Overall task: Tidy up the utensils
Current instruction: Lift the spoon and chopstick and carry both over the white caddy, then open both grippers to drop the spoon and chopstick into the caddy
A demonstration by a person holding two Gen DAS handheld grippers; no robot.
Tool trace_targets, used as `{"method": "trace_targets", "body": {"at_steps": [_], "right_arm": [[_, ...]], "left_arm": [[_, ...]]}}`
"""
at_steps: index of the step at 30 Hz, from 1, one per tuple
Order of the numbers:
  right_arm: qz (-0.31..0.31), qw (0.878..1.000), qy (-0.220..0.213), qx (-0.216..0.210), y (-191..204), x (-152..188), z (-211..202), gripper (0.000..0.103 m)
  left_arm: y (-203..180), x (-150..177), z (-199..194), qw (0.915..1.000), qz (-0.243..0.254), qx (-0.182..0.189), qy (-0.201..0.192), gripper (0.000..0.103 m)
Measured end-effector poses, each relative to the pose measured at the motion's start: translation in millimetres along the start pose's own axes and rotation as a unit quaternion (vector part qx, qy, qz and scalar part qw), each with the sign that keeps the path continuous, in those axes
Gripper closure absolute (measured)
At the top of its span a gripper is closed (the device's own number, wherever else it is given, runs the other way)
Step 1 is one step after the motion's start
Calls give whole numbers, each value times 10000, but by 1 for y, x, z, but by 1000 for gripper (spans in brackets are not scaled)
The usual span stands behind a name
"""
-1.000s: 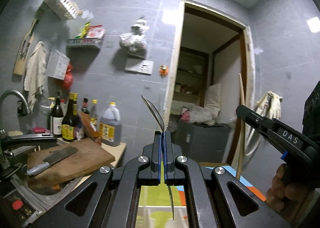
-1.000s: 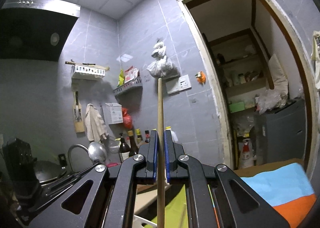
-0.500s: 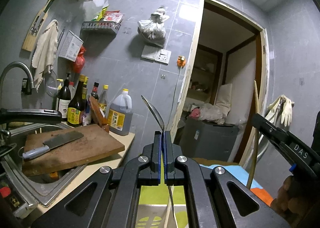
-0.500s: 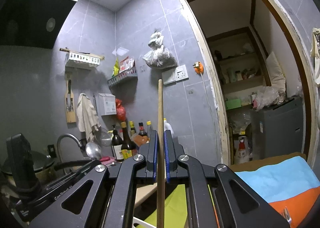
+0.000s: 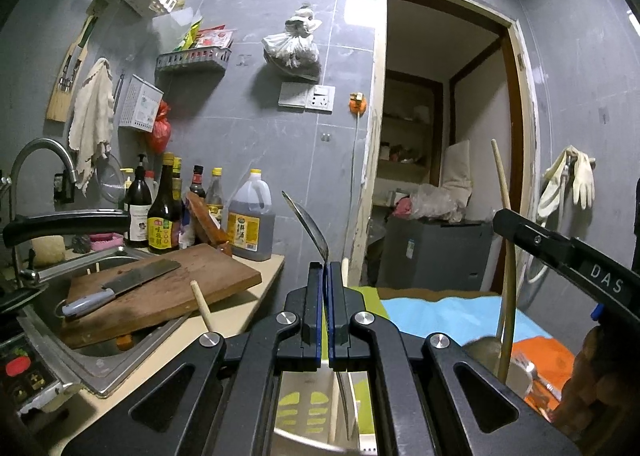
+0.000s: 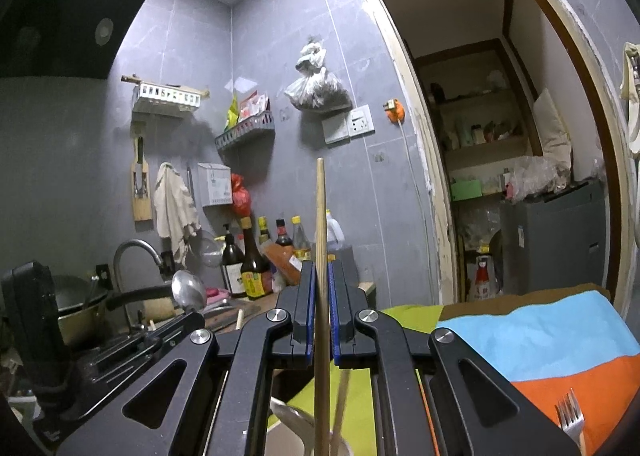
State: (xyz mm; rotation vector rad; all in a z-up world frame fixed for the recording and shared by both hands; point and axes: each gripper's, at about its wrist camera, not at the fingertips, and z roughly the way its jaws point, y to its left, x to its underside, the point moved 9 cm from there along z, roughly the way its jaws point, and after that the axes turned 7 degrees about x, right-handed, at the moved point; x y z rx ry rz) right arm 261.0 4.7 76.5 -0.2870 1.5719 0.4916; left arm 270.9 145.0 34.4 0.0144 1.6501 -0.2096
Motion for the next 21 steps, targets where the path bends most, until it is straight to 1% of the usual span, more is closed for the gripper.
{"method": "trace_targets", "body": {"at_steps": [4,9,16,19,21], "right_arm": [[-114,9999,114,-10,-1,8,-3,98],[-164,9994,291,-47,-2,17,-8,98],[-207,9980,565,-189,-1,28,-10,97],[-201,9976,636,-188,-2,30,-10,95],[-185,9975,652,-184,-3,30,-11,89]], "left_arm": [[0,11,3,9999,-13,-46,140,103],[-2,20,3,9995,-14,0,309,102],[-6,28,-1,9975,-166,234,644,101],[-9,31,-3,9964,-167,279,789,100],[-12,32,-5,9957,-183,340,845,99]]}}
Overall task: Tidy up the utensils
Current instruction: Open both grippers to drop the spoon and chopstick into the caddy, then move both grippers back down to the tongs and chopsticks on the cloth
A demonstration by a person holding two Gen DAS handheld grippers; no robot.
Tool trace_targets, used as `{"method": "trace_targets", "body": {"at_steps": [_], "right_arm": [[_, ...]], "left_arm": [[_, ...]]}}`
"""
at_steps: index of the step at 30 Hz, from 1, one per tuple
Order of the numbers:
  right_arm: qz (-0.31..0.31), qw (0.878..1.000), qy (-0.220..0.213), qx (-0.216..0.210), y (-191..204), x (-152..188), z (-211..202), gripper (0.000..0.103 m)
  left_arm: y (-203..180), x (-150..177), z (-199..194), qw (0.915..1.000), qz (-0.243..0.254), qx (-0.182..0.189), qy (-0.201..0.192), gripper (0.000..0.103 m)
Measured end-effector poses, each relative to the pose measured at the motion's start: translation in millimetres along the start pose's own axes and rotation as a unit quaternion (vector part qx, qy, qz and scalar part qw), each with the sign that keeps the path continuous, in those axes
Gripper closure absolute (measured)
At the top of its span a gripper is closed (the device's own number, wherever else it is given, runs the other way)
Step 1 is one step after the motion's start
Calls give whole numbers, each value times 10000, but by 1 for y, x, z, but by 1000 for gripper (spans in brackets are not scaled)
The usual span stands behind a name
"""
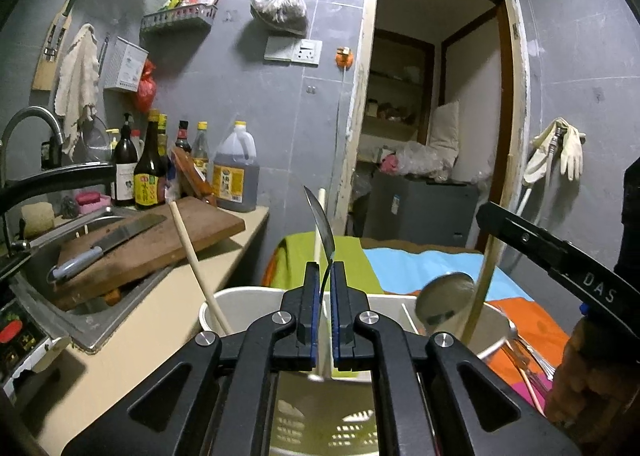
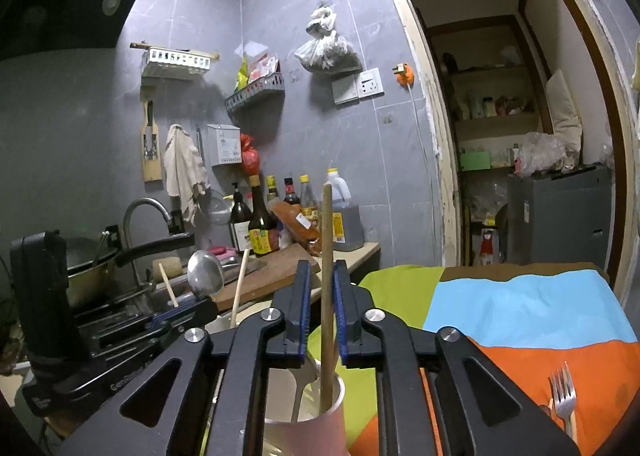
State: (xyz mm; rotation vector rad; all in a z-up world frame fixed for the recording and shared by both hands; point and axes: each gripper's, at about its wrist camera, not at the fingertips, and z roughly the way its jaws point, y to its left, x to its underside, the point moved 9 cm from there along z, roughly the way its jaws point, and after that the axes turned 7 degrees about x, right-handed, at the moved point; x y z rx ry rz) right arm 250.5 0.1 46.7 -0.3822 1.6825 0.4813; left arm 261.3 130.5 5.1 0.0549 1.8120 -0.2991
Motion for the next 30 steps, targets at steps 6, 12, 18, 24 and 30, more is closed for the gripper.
{"method": "trace_targets", "body": {"at_steps": [6,12,18,24,30], "right_arm": [[57,9999,-97,5,-7,-9,-9,74],[171,9992,-325,160,-25,-28,-24,50],[133,9967,-646,475,-53,-50,-56,27],[13,9926,-858,854,-85,-63,-93,8],[-107,9886,-885,1212,-115,-62,-125,0]], "left_arm": [[-9,-9,-13,9998,-65,98,-130,78],[-26,-29,-21,9995,-71,147,-264,67],[-51,-48,-28,9984,-131,315,-441,52],[-82,-58,-32,9970,-115,534,-543,34],[-116,-56,-25,9953,-20,862,-451,20]]}}
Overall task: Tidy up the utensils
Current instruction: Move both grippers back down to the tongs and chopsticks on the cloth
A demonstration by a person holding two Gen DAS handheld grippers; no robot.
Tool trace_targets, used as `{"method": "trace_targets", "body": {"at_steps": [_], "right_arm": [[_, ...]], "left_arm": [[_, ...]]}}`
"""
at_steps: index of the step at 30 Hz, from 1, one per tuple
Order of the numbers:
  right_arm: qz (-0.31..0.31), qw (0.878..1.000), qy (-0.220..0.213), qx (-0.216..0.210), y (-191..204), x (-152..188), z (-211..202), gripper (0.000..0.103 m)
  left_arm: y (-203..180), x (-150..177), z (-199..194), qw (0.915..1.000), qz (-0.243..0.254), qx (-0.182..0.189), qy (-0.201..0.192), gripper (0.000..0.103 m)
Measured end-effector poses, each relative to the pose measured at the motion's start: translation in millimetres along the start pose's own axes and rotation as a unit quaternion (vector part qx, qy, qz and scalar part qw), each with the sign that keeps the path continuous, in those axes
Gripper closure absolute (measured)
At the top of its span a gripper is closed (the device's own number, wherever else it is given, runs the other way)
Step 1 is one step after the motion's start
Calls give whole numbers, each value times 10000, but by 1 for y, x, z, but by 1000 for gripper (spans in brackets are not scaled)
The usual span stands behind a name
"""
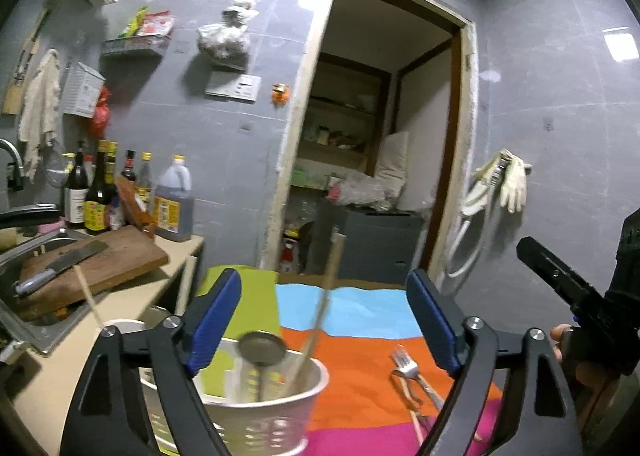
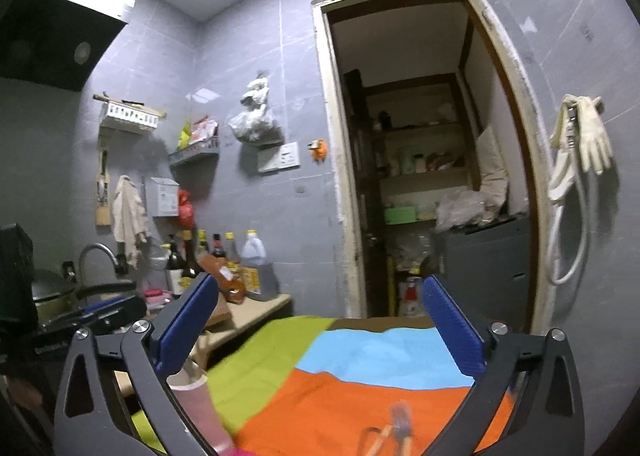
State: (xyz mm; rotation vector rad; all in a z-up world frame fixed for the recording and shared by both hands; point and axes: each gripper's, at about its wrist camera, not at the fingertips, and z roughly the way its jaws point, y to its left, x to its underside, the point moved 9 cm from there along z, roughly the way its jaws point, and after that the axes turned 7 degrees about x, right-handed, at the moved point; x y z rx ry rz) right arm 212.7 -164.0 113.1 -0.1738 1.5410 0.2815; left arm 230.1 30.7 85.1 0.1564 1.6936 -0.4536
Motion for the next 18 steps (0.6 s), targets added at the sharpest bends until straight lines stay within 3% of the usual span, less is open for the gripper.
{"method": "trace_targets", "body": {"at_steps": [10,18], "right_arm": [[-165,9976,447,503,-55,24,-11,0],[-289,9896,1097,879,-91,60,-6,0]], "left_arm": [[-55,43,36,9967,300,428,627,15],[-83,92,70,9869,501,602,1412,15]]}}
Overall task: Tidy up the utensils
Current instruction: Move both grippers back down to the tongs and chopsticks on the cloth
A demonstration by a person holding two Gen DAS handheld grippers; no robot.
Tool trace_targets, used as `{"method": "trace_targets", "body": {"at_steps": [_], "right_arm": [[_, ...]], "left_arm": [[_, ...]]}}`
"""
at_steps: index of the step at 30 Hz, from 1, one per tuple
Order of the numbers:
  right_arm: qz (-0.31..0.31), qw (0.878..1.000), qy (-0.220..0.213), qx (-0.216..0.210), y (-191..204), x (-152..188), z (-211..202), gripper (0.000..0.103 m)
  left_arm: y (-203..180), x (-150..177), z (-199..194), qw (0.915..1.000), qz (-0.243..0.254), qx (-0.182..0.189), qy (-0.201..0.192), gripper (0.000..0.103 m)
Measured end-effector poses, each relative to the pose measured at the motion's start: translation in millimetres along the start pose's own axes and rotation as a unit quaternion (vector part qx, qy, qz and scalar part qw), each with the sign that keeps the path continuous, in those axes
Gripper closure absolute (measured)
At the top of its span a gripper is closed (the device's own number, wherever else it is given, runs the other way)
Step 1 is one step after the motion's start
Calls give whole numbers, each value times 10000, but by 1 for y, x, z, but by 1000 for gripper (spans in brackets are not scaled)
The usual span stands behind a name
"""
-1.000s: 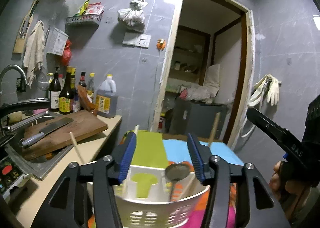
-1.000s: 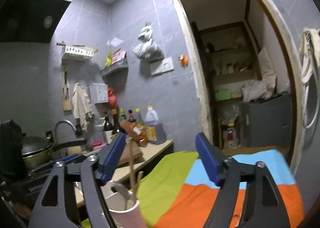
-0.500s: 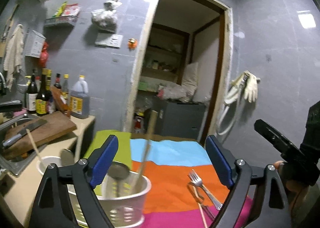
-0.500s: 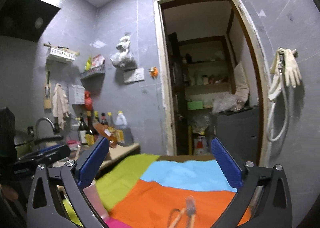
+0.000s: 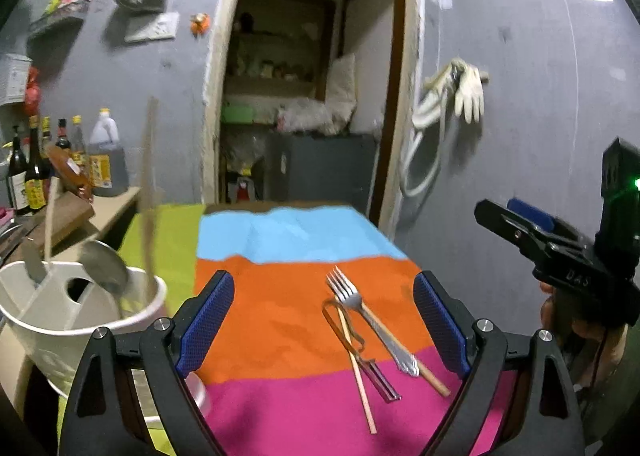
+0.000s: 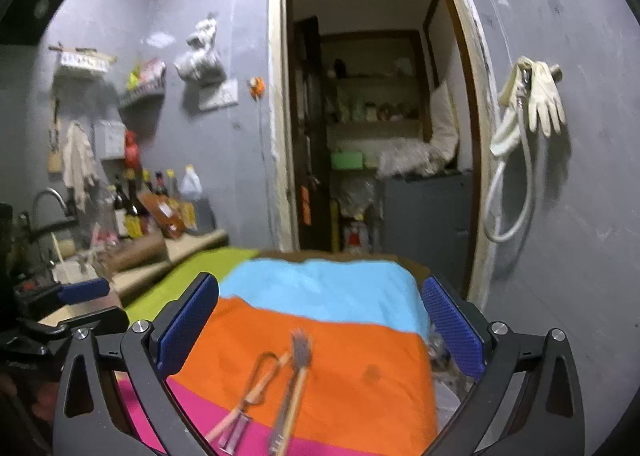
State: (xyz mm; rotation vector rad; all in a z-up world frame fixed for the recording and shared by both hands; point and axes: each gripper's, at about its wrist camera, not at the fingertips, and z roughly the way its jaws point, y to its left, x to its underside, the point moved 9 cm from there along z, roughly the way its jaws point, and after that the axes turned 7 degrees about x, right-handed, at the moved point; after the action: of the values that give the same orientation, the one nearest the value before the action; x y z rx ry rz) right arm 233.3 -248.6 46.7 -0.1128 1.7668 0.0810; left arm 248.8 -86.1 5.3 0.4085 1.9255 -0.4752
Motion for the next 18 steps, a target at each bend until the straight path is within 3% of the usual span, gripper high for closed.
{"method": "trace_targets", "body": {"at_steps": [13,18], "right_arm": [[-73,9916,1267,238,-26,56,43,3],[-182,9855,1665,273,-29,75,55,25]], "left_arm": [[0,41,70,9924,-266,325,1153,18],[3,56,98,9836,-514,494,1658,32]]}}
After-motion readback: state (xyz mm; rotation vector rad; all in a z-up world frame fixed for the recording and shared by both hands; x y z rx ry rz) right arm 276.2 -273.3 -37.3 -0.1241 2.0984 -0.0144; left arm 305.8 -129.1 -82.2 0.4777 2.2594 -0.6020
